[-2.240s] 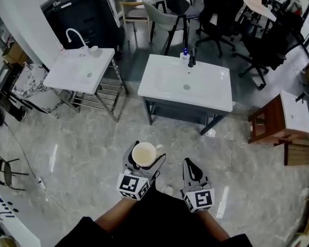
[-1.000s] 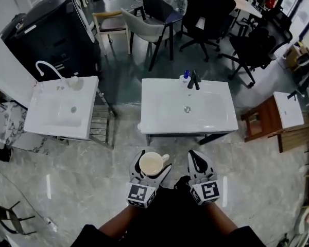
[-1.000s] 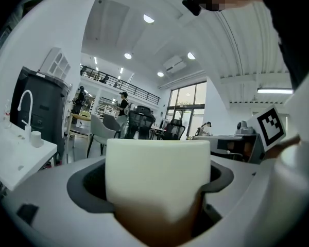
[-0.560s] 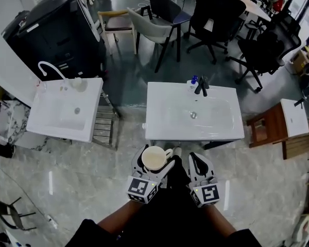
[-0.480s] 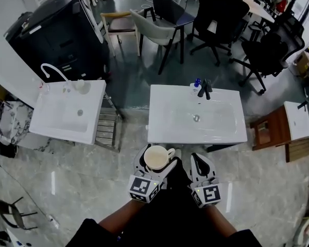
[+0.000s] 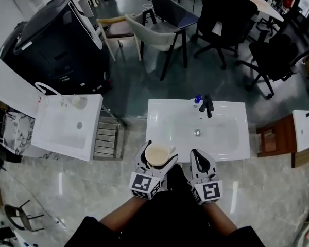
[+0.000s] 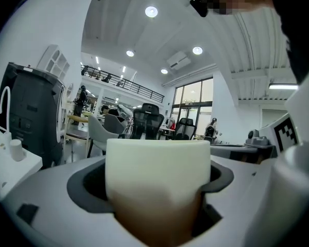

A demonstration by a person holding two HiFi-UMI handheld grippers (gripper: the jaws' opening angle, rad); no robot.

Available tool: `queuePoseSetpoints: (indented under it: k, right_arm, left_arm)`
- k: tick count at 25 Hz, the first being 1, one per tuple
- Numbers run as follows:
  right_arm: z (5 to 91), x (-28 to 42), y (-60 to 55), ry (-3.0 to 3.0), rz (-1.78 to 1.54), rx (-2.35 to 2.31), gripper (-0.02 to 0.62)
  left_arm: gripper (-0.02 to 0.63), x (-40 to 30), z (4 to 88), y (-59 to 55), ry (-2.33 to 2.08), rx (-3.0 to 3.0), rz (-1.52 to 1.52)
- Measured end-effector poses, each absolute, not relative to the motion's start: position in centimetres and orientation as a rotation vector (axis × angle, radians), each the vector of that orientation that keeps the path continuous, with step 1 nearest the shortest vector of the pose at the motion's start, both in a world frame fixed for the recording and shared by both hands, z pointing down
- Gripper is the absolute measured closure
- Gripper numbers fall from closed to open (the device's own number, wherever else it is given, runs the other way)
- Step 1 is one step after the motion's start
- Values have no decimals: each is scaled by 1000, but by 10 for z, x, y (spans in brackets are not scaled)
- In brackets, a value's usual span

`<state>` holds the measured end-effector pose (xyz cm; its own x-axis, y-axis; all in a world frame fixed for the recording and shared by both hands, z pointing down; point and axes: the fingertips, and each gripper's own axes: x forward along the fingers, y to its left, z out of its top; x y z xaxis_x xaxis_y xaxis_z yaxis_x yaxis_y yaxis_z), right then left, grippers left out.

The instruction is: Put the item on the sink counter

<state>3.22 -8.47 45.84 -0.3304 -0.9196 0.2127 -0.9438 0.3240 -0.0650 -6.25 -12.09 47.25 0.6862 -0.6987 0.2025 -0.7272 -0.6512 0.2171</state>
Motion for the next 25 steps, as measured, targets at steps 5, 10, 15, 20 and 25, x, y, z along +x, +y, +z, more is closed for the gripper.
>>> queuePoseSetpoints:
  k: [5, 10, 15, 20, 25]
  right_arm:
    - [461, 64, -145, -2461, 279, 1709, 565]
    - [469, 86, -201, -2435, 237, 1625, 565]
    - [479, 99, -241, -2470, 254, 1568, 565]
    - [478, 115, -268, -2541, 204, 1536, 565]
    - [497, 126, -291, -2489, 318, 1514, 565]
  left_arm:
    - [143, -29, 491, -186, -1146, 2615, 174]
    - [143, 1, 516, -241, -1186, 2575, 168]
    - [143, 23, 553, -288, -1232, 2567, 250]
    - [143, 35, 583, -325, -1278, 2526, 305]
    - [143, 49, 604, -357, -1287, 2538, 287]
